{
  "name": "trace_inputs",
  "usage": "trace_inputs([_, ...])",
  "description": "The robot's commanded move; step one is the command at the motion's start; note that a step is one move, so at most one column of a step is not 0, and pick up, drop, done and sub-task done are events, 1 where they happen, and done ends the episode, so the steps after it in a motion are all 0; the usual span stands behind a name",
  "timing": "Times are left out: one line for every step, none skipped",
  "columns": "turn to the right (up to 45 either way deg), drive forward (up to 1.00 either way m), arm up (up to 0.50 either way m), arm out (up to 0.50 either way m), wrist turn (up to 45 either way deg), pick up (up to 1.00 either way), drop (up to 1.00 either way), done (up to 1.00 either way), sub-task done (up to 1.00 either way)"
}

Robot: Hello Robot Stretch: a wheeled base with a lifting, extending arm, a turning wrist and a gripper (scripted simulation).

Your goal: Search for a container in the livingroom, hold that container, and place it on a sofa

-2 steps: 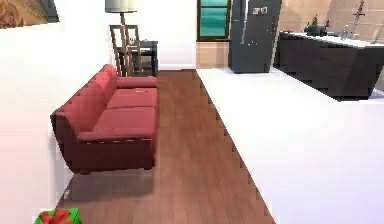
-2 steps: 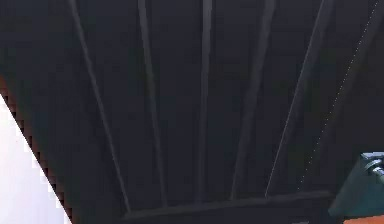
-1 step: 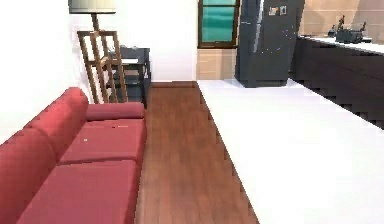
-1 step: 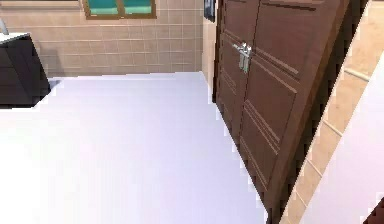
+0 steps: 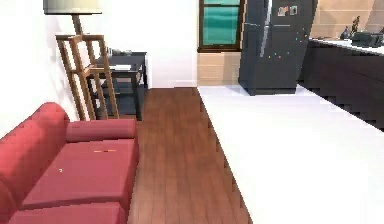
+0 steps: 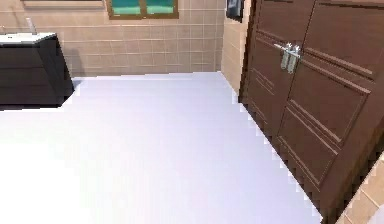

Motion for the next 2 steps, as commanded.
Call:
trace_inputs([-6.0, 0.0, 0.0, 0.0, 0.0, 0.0, 0.0, 0.0, 0.0])
trace_inputs([0.0, 1.0, 0.0, 0.0, 0.0, 0.0, 0.0, 0.0, 0.0])
